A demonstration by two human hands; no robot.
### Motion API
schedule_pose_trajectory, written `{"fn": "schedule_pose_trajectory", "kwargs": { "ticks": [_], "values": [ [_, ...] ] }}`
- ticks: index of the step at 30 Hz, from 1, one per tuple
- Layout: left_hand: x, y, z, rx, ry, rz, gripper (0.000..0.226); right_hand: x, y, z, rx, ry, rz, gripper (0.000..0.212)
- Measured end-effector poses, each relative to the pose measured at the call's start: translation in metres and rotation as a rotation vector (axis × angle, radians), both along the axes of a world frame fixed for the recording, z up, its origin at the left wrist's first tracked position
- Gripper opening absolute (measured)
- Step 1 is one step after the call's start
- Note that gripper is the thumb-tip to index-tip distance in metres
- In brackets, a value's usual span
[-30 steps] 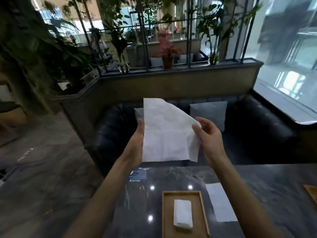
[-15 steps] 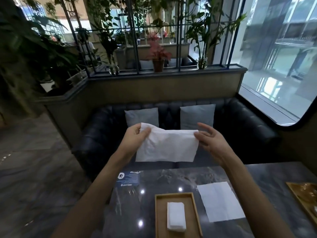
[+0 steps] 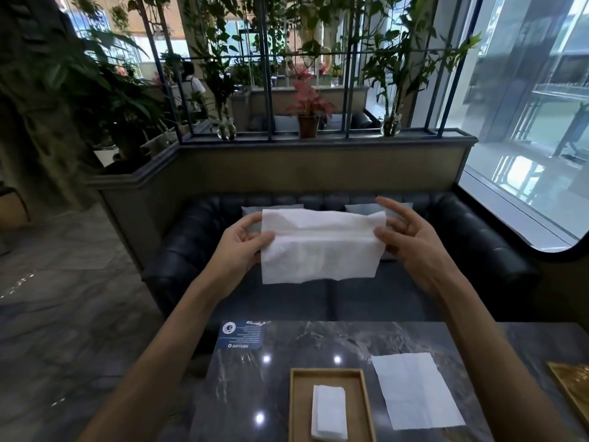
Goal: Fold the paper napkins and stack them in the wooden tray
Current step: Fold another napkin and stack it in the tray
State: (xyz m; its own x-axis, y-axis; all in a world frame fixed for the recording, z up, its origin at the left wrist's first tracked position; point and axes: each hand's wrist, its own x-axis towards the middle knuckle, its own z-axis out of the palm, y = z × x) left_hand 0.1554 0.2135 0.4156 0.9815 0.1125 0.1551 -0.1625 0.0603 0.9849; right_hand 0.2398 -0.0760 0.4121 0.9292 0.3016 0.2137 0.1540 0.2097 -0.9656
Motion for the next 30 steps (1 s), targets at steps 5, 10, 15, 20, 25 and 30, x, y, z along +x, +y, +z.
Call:
{"fn": "schedule_pose_trajectory", "kwargs": {
  "ticks": [5,10,15,20,25,30],
  "values": [
    [0.001,-0.007,0.019,-0.027,-0.145,0.062,0.029,-0.001,0.005,0.030,0.130,-0.164,-0.039,0.053],
    [0.002,-0.011,0.038,0.002,-0.222,0.112,0.045,-0.005,0.007,0.044,0.139,-0.376,-0.144,0.052],
    [0.003,-0.013,0.049,0.046,-0.241,0.121,0.047,-0.005,0.001,0.047,0.106,-0.518,-0.158,0.072],
    [0.006,-0.016,0.053,0.029,-0.269,0.135,0.050,-0.003,0.000,0.045,0.119,-0.583,-0.150,0.067],
    [0.005,-0.019,0.059,-0.028,-0.302,0.066,0.045,-0.007,0.000,0.046,0.216,-0.567,-0.148,0.060],
    [0.005,-0.015,0.062,-0.036,-0.272,0.077,0.026,-0.007,0.000,0.046,0.142,-0.513,-0.263,0.020]
  ]
}}
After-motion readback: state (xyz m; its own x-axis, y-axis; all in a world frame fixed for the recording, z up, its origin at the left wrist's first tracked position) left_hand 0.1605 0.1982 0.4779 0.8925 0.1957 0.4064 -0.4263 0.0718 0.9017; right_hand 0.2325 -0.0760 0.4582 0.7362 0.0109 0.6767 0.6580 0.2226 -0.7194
